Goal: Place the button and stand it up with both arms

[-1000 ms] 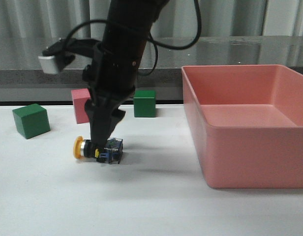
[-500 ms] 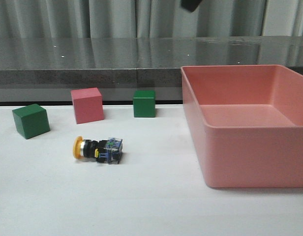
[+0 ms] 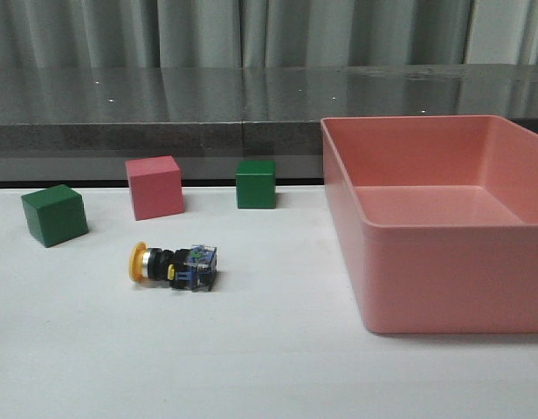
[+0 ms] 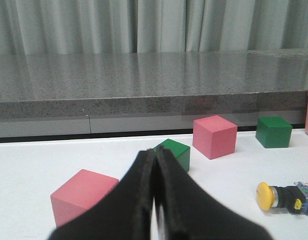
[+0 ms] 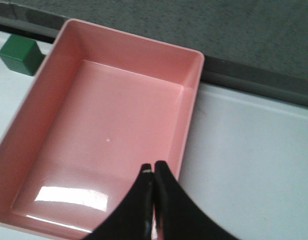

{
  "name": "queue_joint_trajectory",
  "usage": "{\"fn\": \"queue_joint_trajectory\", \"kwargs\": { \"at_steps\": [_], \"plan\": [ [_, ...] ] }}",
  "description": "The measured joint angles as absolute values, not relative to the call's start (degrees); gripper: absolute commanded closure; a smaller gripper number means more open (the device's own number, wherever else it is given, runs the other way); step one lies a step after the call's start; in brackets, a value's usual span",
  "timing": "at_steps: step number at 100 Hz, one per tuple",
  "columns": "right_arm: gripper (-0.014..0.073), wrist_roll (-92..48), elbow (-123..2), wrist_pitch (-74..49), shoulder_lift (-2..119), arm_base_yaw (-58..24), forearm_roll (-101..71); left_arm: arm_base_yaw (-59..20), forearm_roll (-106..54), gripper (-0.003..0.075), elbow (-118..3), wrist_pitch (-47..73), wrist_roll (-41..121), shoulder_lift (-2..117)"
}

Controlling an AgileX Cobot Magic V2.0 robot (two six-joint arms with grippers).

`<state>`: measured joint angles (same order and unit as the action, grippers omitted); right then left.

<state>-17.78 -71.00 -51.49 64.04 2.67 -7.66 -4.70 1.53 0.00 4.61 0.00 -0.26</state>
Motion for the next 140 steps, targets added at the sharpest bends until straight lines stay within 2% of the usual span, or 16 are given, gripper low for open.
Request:
{"fn": "queue_joint_trajectory", "kwargs": {
  "at_steps": [26,44,70,96,103,107,110,122,125,132,140],
  "plan": [
    [0.0669,-17.4,-46.7,-34.4,42.5,5.0,-9.0,-4.7,1.5,0.074,0.0,4.4,0.0,-0.3],
    [0.0669,-17.4,-37.1,-30.4,31.0,5.2,-10.1,-4.7,-2.9,0.074,0.0,3.9,0.0,-0.3],
    [0.0669,-17.4,-32.5,-30.5,24.3,5.2,-10.3,-4.7,-13.6,0.074,-2.3,6.1,0.0,0.8],
    [0.0669,-17.3,-32.5,-30.5,24.2,5.2,-10.3,-4.7,-14.2,0.0731,-21.2,11.4,0.0,17.3],
    [0.0669,-17.3,-32.5,-30.5,24.2,5.2,-10.3,-4.7,-14.2,0.0664,-26.6,12.8,1.5,23.3],
    [0.0669,-17.3,-32.5,-30.5,24.2,5.2,-10.3,-4.7,-14.2,0.0588,-29.0,13.1,3.5,26.2],
    [0.0669,-17.3,-32.5,-30.5,24.2,5.2,-10.3,-4.7,-14.2,0.0521,-30.8,13.1,6.0,29.0],
    [0.0669,-17.3,-32.5,-30.5,24.1,5.2,-10.3,-4.7,-14.1,0.0161,-37.0,13.2,14.2,37.3],
    [0.0669,-17.3,-32.5,-30.5,24.1,5.2,-10.3,-4.7,-14.1,0.0101,-38.0,13.2,15.2,39.4],
    [0.0669,-17.3,-32.5,-30.5,24.1,5.2,-10.3,-4.7,-14.1,0.002,-39.4,11.8,16.5,43.4],
    [0.0669,-17.3,-32.5,-30.5,24.1,5.2,-10.3,-4.7,-14.8,0.0019,-39.9,8.9,17.1,47.2]
  ]
}}
